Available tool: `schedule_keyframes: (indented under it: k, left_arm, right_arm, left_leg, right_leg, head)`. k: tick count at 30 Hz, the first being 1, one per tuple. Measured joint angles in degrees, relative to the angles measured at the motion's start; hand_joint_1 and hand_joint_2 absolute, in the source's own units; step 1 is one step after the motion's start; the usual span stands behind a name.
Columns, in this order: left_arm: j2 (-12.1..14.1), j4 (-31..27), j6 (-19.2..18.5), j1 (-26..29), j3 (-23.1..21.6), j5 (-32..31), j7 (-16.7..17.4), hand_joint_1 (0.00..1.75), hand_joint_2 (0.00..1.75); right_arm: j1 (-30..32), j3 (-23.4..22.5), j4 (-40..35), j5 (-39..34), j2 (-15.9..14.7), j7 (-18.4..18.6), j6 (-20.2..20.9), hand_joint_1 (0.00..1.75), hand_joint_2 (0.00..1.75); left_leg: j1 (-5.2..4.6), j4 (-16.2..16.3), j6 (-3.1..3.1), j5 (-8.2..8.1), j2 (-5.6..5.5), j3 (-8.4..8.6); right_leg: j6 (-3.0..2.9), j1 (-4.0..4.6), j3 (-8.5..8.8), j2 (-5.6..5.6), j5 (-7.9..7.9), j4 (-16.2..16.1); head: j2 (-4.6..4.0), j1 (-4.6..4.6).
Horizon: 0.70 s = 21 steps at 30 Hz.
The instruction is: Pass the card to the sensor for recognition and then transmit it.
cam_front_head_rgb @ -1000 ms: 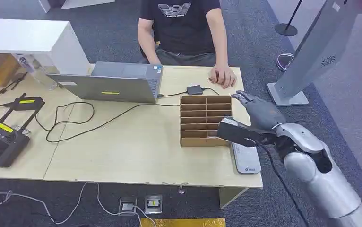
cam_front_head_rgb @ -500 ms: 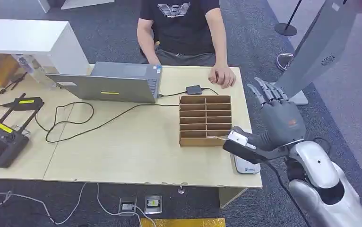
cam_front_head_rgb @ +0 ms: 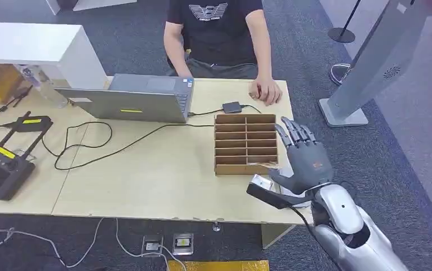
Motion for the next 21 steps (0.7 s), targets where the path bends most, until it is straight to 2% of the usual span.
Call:
schedule_keyframes:
  k: [14,21]
  left_arm:
    - [-0.07,0.02,-1.09,0.01,0.07,-0.74,0.17,0.00,0.00]
    - [-0.20,0.02,-0.48,0.01,0.09,-0.66,0.66,0.00,0.00]
  right_arm:
    - [-0.54,0.57,3.01,1.18,0.74,1.53,2.14,0.00,1.75]
    - [-0.63,0.79,6.23,2.75,2.78,0.46,-0.35,0.00,1.75]
  left_leg:
    - [0.00,0.00,0.00,0.00,0.00,0.00]
    - [0.00,0.00,0.00,0.00,0.00,0.00]
  right_leg:
    - [0.00,0.00,0.00,0.00,0.00,0.00]
    - [-0.01,0.00,0.00,0.00,0.00,0.00]
  head:
    - [0.00,0.00]
    - [0.00,0.00]
